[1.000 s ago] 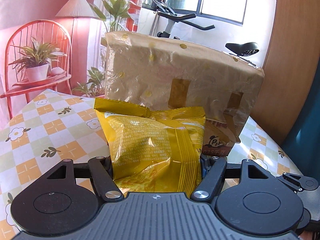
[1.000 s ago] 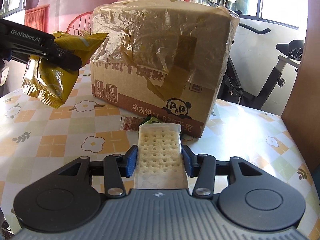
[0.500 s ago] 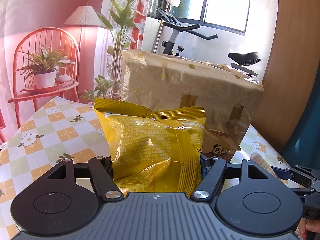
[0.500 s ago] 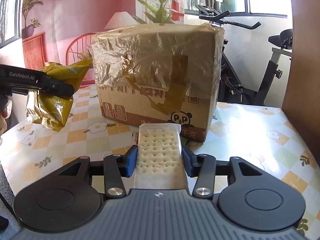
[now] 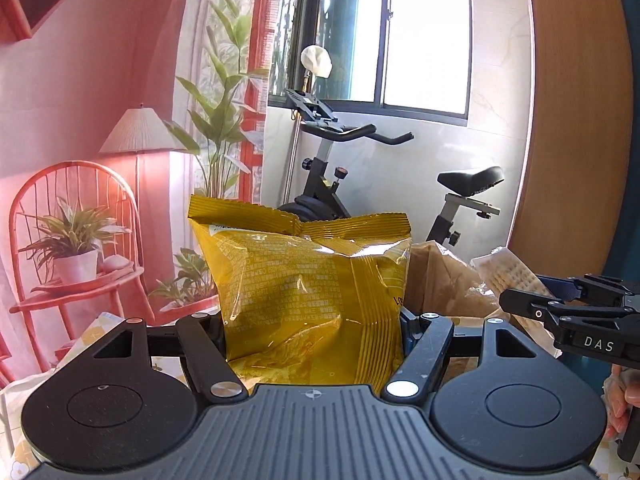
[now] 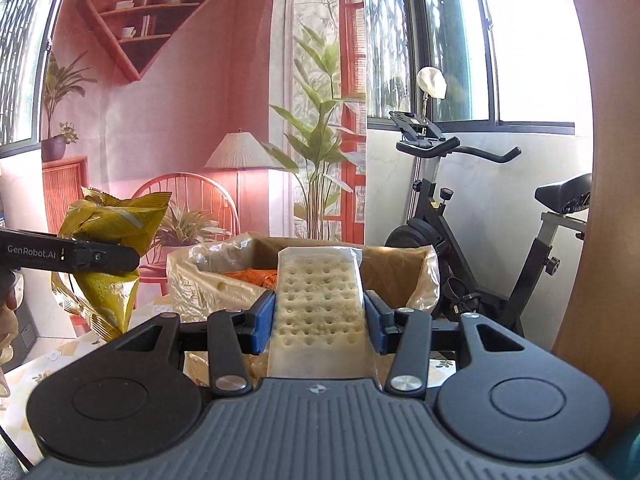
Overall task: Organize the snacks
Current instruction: 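Lift and carry the yellow bag and cracker over the paper bag with both tools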
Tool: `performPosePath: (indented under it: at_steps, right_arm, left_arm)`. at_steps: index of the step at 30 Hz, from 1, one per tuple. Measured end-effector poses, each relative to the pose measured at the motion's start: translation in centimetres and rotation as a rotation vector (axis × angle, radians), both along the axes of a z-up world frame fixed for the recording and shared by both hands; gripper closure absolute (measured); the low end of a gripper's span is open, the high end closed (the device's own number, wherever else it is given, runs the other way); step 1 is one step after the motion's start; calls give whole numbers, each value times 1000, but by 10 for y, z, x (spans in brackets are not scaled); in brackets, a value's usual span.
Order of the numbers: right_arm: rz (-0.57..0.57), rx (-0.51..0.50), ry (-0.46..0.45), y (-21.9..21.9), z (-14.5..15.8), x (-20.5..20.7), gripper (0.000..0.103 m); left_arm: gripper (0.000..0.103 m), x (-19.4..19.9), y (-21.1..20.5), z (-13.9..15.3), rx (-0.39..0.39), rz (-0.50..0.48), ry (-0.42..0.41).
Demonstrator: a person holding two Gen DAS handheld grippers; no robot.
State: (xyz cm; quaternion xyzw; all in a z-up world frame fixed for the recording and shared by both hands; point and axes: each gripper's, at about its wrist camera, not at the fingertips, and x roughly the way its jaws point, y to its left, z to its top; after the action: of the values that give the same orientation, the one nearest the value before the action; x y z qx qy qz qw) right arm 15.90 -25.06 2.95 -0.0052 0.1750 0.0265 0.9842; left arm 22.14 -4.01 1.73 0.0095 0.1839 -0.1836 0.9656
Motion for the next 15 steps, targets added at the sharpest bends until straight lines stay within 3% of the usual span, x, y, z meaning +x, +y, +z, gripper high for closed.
performPosePath:
  at_steps: [7, 11, 15]
  right_arm:
    - [-48, -8, 67, -14, -4, 82, 55]
    - [-74, 0, 89, -25, -15, 108, 55]
    - [-97, 18, 130, -38, -28, 125, 54]
  left_arm:
    - [30, 79, -44, 18, 88, -15, 36]
    - [30, 113, -66, 12, 145, -15, 61]
    - [29, 131, -80, -6, 149, -5, 112]
